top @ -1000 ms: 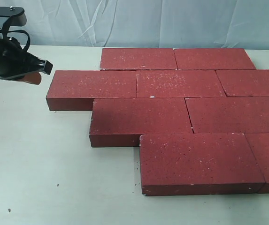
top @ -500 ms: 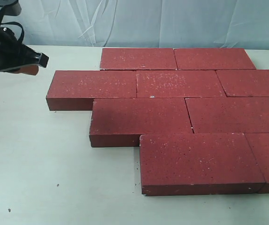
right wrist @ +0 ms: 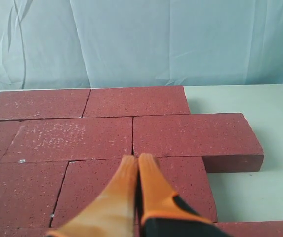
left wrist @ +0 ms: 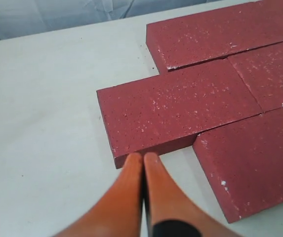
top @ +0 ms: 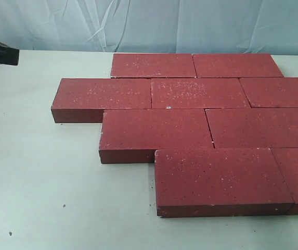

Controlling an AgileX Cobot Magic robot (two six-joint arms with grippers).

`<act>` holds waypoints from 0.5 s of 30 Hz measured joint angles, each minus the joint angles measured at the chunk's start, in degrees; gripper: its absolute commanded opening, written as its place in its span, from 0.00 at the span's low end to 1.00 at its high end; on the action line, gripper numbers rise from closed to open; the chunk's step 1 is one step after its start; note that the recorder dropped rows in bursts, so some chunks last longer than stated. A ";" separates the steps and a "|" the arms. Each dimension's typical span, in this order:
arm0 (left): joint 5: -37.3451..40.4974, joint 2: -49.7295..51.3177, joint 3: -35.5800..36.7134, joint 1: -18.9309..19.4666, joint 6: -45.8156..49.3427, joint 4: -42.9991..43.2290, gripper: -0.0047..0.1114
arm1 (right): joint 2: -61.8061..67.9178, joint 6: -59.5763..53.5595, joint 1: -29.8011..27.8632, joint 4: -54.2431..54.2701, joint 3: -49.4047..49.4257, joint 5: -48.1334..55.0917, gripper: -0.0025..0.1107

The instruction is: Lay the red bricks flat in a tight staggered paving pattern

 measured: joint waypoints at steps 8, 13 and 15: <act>2.01 -10.35 1.25 0.00 0.00 -0.05 0.04 | 0.00 0.00 0.00 0.12 0.00 0.00 0.02; 2.15 -13.16 1.25 0.00 0.26 0.23 0.04 | 0.00 0.00 0.00 0.12 0.00 0.00 0.02; 2.14 -13.54 1.25 0.00 0.40 1.40 0.04 | 0.00 0.00 0.00 0.12 0.00 0.00 0.02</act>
